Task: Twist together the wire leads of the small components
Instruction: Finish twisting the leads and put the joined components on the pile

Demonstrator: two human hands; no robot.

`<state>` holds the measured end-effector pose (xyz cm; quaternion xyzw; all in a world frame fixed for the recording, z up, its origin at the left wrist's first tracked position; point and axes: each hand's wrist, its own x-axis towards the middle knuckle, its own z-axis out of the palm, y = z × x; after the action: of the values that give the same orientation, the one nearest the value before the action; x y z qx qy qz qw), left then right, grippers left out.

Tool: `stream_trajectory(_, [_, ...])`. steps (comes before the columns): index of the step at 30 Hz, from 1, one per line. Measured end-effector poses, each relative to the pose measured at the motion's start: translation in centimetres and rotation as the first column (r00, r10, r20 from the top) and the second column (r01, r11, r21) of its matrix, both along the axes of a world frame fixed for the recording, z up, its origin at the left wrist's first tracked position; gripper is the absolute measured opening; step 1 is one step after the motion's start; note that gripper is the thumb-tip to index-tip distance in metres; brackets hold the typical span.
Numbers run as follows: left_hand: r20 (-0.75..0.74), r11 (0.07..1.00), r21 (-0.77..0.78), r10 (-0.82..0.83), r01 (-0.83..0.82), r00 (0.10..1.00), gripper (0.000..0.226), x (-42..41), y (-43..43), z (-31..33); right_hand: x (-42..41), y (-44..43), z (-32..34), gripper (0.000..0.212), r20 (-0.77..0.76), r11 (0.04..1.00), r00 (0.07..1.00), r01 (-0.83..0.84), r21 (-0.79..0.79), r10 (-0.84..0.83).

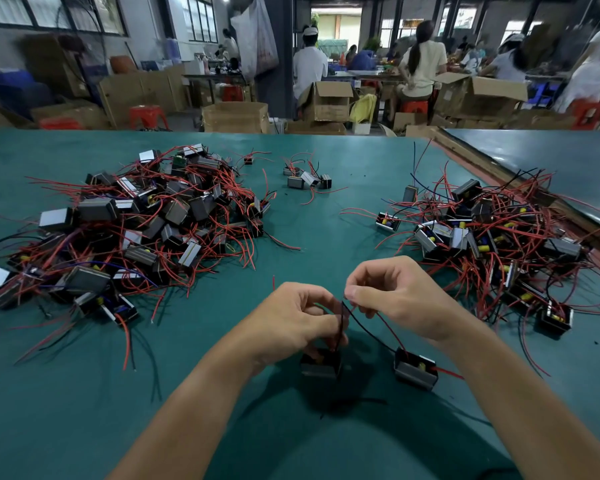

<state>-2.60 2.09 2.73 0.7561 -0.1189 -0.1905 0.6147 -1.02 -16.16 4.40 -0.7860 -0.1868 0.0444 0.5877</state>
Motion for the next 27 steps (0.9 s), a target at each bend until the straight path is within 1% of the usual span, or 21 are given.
stream_trajectory(3, [0.024,1.0,0.017,-0.005,0.004,1.0,0.007,0.0,0.1,0.1,-0.1,-0.2,0.2,0.017,0.007,1.0,1.0,-0.025,0.003,0.025])
stream_trajectory(6, [0.067,0.997,0.027,0.067,-0.069,0.995,0.014,0.0,0.2,0.2,-0.1,-0.3,0.4,0.01,-0.009,1.0,1.0,-0.021,0.011,0.021])
stream_trajectory(8, [0.095,0.991,0.058,0.111,-0.117,0.989,0.017,0.1,0.0,0.1,-0.1,-0.3,0.4,0.01,-0.009,1.0,1.0,-0.022,-0.002,0.022])
stream_trajectory(12, [0.112,0.979,0.089,0.174,-0.184,0.978,0.016,0.2,-0.3,-0.2,0.0,-0.1,0.3,0.016,-0.009,0.999,0.999,-0.031,-0.013,0.031])
stream_trajectory(16, [0.184,0.955,0.099,0.259,-0.28,0.948,0.018,0.7,-0.2,-0.7,0.1,-0.3,0.0,0.017,0.05,0.999,0.998,-0.028,-0.038,0.03])
stream_trajectory(18, [0.262,0.931,0.122,0.304,-0.344,0.916,0.015,1.0,-0.1,-0.9,0.2,-0.5,-0.2,0.015,0.107,0.998,0.994,-0.003,-0.066,0.01])
stream_trajectory(21, [0.335,0.907,0.151,0.327,-0.393,0.884,0.003,1.2,-0.2,-1.1,0.4,-0.9,-0.4,0.018,0.125,0.99,0.992,0.037,-0.133,-0.02])
stream_trajectory(24, [0.404,0.883,0.173,0.34,-0.436,0.849,0.016,1.4,-0.1,-1.4,0.6,-1.1,-0.6,0.015,0.129,0.978,0.991,0.064,-0.201,-0.039])
stream_trajectory(27, [0.474,0.847,0.223,0.338,-0.482,0.813,0.026,1.6,0.0,-1.6,0.6,-1.2,-0.6,0.014,0.122,0.971,0.992,0.029,-0.238,0.001])
